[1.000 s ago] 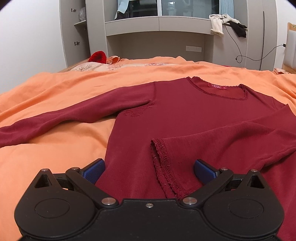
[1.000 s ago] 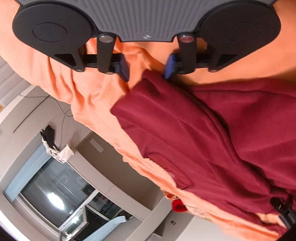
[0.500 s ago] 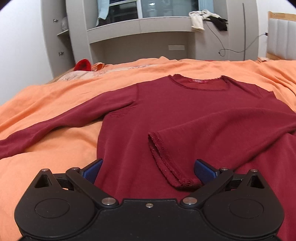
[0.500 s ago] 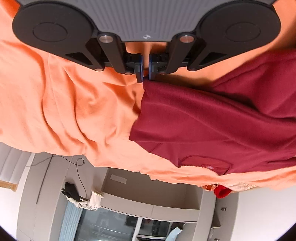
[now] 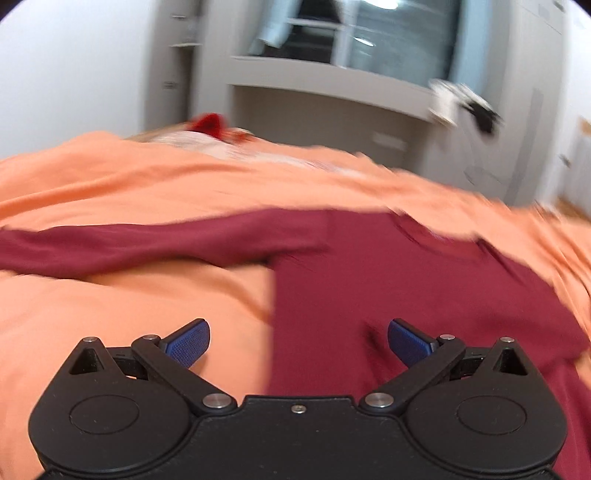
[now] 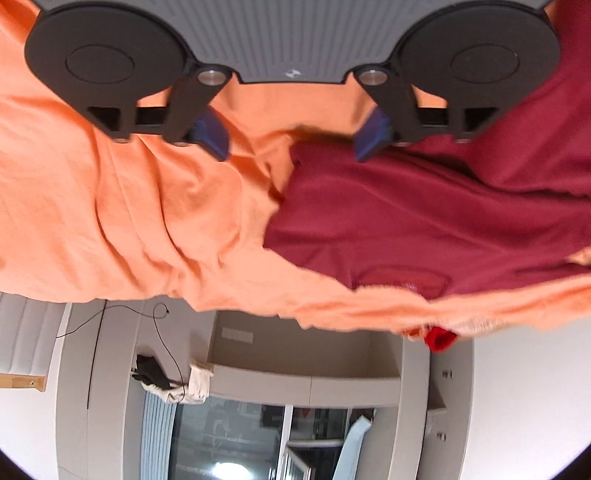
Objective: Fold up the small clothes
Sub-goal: 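Move the left gripper to the other sleeve cuff and grasp it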
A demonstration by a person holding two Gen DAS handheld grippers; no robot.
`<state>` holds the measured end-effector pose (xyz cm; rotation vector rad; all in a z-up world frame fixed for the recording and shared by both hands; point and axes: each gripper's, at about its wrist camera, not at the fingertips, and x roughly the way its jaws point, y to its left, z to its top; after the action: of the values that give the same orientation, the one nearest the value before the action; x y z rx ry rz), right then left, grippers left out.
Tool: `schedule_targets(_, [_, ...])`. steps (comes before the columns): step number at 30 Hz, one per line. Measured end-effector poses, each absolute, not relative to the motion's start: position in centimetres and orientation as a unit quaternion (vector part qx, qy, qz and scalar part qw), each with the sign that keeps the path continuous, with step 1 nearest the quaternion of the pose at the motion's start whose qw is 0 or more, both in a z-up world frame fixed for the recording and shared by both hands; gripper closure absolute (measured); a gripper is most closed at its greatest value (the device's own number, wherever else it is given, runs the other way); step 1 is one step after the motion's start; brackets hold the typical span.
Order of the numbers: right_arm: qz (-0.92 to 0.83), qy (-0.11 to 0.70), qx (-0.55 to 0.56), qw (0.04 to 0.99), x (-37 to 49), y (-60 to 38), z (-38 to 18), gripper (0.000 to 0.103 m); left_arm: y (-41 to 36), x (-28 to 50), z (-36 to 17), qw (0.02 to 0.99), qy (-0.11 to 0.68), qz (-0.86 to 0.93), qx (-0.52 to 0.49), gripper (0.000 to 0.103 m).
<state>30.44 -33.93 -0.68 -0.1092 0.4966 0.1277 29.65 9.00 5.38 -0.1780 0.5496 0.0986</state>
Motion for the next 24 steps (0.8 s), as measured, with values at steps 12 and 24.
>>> schedule_targets(12, [0.164,0.205,0.054,0.963,29.3,-31.7,0.4,0.0,22.4,28.3,4.3,0.917,0.233,0.219,-0.239,0.001])
schedule_targets(24, [0.181,0.205,0.02,0.962,29.2,-29.1,-0.7,0.0,30.1,31.9,2.8,0.873,0.183,0.316,-0.322,0.002])
